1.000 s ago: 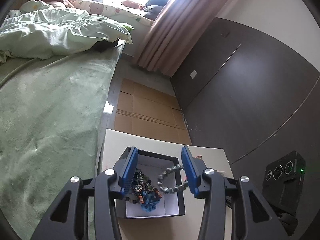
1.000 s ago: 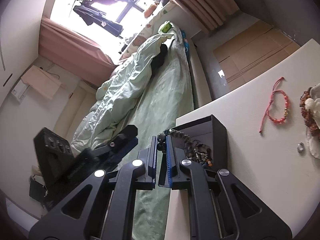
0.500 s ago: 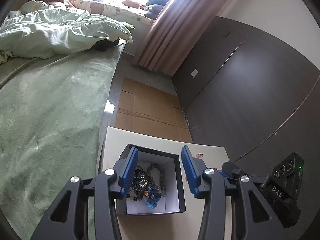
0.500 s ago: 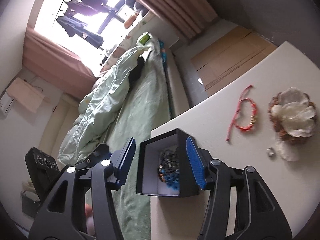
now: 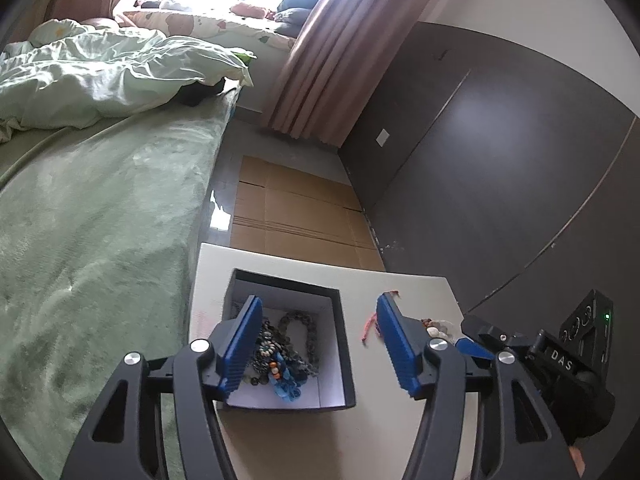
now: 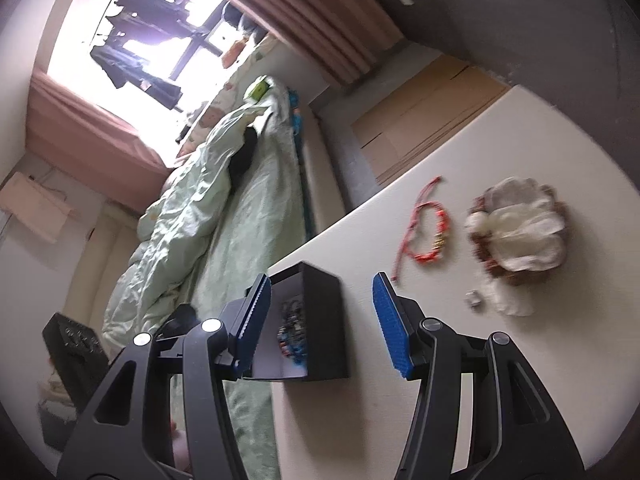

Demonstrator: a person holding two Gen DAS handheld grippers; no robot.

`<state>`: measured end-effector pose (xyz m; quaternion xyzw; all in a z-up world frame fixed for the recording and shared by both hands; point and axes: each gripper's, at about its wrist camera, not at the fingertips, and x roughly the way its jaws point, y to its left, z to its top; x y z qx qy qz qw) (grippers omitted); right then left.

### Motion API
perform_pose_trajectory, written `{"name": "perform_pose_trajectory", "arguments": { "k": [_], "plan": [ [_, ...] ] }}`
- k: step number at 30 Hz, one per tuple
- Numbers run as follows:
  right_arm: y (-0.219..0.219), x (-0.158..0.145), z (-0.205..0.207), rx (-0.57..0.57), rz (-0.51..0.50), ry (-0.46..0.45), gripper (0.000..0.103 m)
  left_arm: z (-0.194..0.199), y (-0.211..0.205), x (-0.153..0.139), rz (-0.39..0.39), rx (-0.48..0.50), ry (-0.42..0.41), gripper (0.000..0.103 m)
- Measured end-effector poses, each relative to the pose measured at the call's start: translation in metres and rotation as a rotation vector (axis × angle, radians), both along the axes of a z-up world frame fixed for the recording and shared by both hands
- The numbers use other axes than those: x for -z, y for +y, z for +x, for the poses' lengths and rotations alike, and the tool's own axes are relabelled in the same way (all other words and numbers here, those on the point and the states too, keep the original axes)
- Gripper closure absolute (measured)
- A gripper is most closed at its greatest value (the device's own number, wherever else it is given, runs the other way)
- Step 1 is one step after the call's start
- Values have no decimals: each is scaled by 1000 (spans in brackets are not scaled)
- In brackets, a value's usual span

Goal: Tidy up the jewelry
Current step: 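Open the right gripper to release the strand into the box, then move the right gripper back toward the brown bead bracelet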

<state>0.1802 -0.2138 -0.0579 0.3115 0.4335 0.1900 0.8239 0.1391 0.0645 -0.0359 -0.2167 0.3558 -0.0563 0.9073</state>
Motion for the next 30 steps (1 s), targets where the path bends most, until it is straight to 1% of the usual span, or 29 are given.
{"name": "perform_pose_trajectory", "arguments": {
  "k": [6,13,21,25,30],
  "plan": [
    [-30,9,-2,63,-14,47,49,-1,-25,2,34,39,6,40],
    [-58,20,-3,134,-19,101,49,3,-57,7,50,86,6,40],
    [-90,39,4,211,-51,189,49,18,-95,22,69,145,21,41],
    [-94,46,18,213,-96,190,49,26,-107,31,74,163,33,41],
    [-79,45,33,156,-177,152,49,35,-112,39,64,163,49,42]
  ]
}}
